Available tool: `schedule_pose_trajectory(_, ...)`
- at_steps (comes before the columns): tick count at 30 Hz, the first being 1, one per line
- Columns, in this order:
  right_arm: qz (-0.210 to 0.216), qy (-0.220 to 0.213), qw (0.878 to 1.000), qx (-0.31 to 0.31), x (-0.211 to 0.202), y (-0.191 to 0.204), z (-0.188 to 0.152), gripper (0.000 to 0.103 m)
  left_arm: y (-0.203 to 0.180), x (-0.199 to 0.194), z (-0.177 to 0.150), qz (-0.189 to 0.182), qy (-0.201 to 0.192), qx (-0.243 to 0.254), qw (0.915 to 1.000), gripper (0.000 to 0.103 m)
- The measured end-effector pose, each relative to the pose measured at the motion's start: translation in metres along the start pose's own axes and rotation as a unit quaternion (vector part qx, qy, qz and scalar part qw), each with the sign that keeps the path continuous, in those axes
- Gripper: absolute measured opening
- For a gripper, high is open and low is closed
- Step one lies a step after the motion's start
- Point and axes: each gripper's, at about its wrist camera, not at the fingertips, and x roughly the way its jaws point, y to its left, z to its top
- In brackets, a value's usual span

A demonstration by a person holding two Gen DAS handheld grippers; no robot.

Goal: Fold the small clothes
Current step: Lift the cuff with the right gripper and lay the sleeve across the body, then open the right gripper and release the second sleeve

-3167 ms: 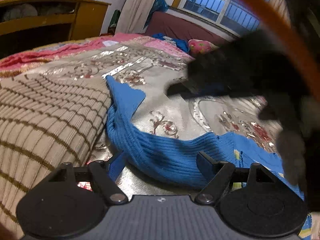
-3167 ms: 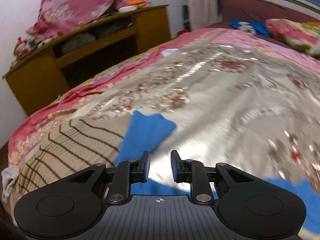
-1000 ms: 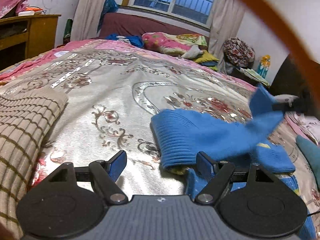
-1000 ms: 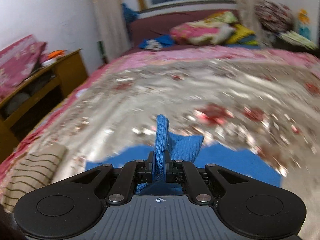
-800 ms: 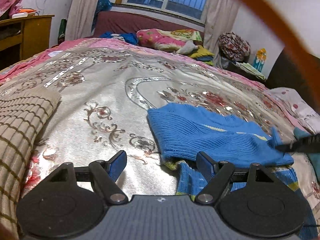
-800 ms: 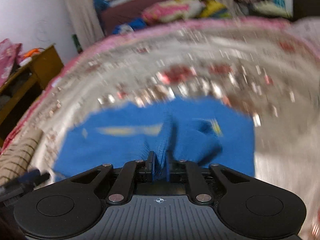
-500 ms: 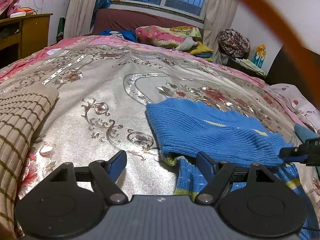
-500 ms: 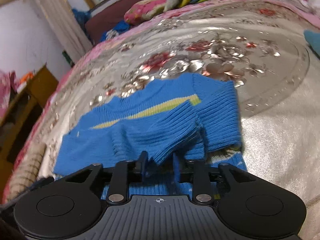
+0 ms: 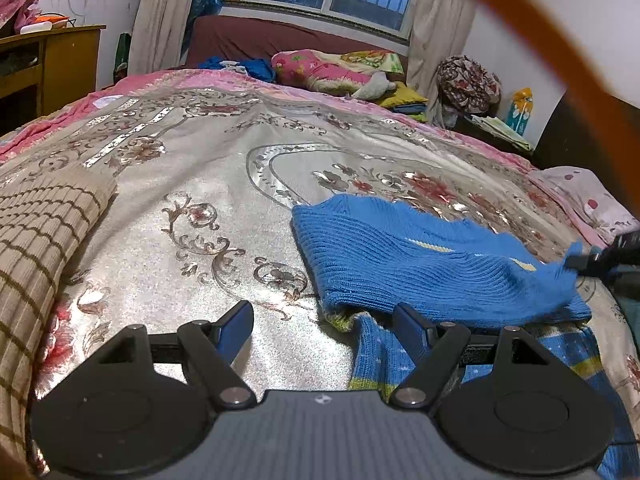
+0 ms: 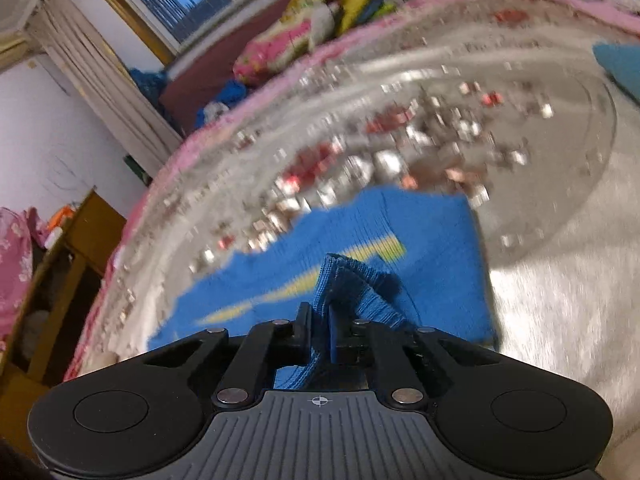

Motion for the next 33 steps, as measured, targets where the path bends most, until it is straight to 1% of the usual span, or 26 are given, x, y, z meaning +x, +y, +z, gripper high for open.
schedule_pose_trajectory(3,0.024,-0.045,0.999,-0.01,-0.018,0.003,0.005,0.008,0.0,-0.004,0.001,-0.008,-0.012,-0.005,0.9999,0.082)
schedule_pose_trajectory(5,0.015,-0.068,0.997,-0.024,-0.025,-0.002,-0.002,0.008,-0.002,-0.008,0.001,-0.016,-0.02,-0.005,0.9997,0.082)
schedule_pose_trajectory(6,0.007,-0.069,0.997,-0.032,-0.025,-0.006,-0.007,0.008,-0.003,-0.009,0.001,-0.018,-0.022,-0.002,0.9996,0.082)
schedule_pose_trajectory(7,-0.006,-0.056,0.998,-0.042,-0.02,-0.012,-0.013,0.009,-0.004,-0.008,0.001,-0.02,-0.022,0.001,0.9996,0.082)
schedule_pose_trajectory(8,-0.018,-0.033,0.998,-0.044,-0.014,-0.019,-0.018,0.012,-0.005,-0.008,0.001,-0.021,-0.02,0.003,0.9996,0.082)
schedule_pose_trajectory(9,-0.024,-0.001,0.999,-0.034,-0.006,-0.028,-0.023,0.013,-0.006,-0.006,0.0,-0.02,-0.016,0.006,0.9996,0.082)
schedule_pose_trajectory(10,-0.027,0.018,0.999,-0.019,-0.002,-0.036,-0.028,0.013,-0.007,-0.006,0.0,-0.019,-0.014,0.008,0.9997,0.082)
schedule_pose_trajectory(12,-0.018,0.032,0.999,0.005,-0.003,-0.048,-0.034,0.014,-0.009,-0.004,-0.002,-0.018,-0.011,0.012,0.9997,0.082)
schedule_pose_trajectory(14,-0.008,0.035,0.999,0.019,-0.007,-0.054,-0.035,0.016,-0.01,-0.003,-0.003,-0.017,-0.01,0.014,0.9997,0.082)
schedule_pose_trajectory(15,-0.005,0.034,0.999,0.02,-0.01,-0.055,-0.034,0.019,-0.01,-0.002,-0.003,-0.017,-0.008,0.014,0.9997,0.082)
schedule_pose_trajectory(18,-0.007,0.019,1.0,0.014,-0.021,-0.058,-0.029,0.026,-0.01,0.002,-0.005,-0.014,-0.002,0.015,0.9998,0.082)
schedule_pose_trajectory(20,-0.001,0.004,1.0,0.016,-0.03,-0.061,-0.024,0.026,-0.011,0.003,-0.007,-0.012,0.001,0.016,0.9998,0.082)
schedule_pose_trajectory(22,-0.001,-0.008,1.0,0.012,-0.033,-0.06,-0.019,0.029,-0.011,0.004,-0.008,-0.011,0.002,0.018,0.9998,0.082)
schedule_pose_trajectory(23,-0.006,-0.012,1.0,0.005,-0.03,-0.059,-0.013,0.031,-0.012,0.004,-0.008,-0.011,0.002,0.019,0.9998,0.082)
schedule_pose_trajectory(28,-0.026,-0.015,0.999,-0.028,0.002,-0.052,0.007,0.031,-0.015,0.004,-0.009,-0.011,-0.001,0.027,0.9996,0.082)
schedule_pose_trajectory(31,-0.042,0.003,0.997,-0.058,0.026,-0.048,0.013,0.031,-0.018,0.006,-0.009,-0.008,0.0,0.036,0.9993,0.082)
schedule_pose_trajectory(33,-0.045,0.021,0.997,-0.06,0.035,-0.048,0.011,0.031,-0.019,0.008,-0.01,-0.008,0.002,0.041,0.9991,0.082)
